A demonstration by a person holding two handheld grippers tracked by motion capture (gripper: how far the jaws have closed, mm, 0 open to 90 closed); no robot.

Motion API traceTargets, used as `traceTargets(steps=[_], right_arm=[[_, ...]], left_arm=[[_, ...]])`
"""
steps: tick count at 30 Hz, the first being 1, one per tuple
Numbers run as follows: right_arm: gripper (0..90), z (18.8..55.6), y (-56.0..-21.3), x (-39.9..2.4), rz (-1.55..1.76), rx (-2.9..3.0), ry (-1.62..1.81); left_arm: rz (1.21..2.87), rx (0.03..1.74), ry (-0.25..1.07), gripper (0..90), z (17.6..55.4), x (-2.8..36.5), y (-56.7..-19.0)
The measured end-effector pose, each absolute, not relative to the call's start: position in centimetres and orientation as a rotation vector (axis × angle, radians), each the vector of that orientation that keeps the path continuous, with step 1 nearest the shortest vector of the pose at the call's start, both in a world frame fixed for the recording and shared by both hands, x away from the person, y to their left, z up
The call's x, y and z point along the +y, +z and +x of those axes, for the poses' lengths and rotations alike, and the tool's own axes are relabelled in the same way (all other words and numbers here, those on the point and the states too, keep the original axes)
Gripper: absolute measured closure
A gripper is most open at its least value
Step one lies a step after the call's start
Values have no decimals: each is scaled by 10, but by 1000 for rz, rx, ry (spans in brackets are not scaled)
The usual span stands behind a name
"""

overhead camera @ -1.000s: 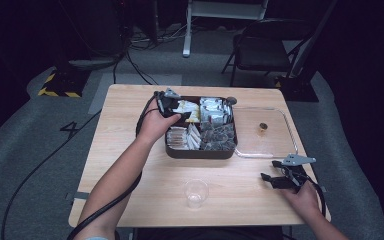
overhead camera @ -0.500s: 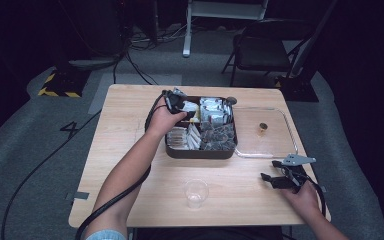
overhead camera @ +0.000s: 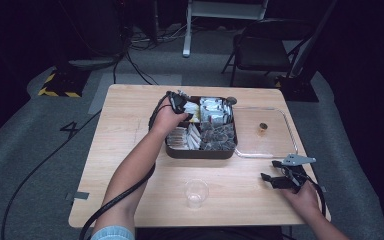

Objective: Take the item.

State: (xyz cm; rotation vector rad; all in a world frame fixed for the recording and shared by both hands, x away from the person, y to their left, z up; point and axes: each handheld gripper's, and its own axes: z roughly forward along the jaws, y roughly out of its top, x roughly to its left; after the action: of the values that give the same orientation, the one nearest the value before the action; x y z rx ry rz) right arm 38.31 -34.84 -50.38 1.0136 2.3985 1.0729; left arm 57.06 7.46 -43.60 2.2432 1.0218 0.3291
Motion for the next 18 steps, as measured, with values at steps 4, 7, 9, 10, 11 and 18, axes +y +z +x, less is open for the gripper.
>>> traceTargets(steps=[4, 7, 9, 10, 11, 18], right_arm=[[233, 383, -504, -348, 1014, 2398, 1073], [233, 383, -504, -348, 1014, 2399, 1073], [233, 383, -504, -348, 1014, 2399, 1073], [233, 383, -504, -348, 1014, 2399, 1073], [233, 383, -504, -348, 1014, 2399, 1073], [233, 383, -504, -348, 1014, 2399, 1074]], left_arm=[[2266, 1036, 320, 574, 574, 74, -440], [2272, 1045, 312, 603, 575, 74, -441], [2283, 1044, 306, 635, 576, 74, -443], [2284, 1049, 301, 652, 575, 74, -443], [2286, 1050, 295, 666, 575, 74, -443], [2293, 1047, 276, 752, 574, 73, -445]])
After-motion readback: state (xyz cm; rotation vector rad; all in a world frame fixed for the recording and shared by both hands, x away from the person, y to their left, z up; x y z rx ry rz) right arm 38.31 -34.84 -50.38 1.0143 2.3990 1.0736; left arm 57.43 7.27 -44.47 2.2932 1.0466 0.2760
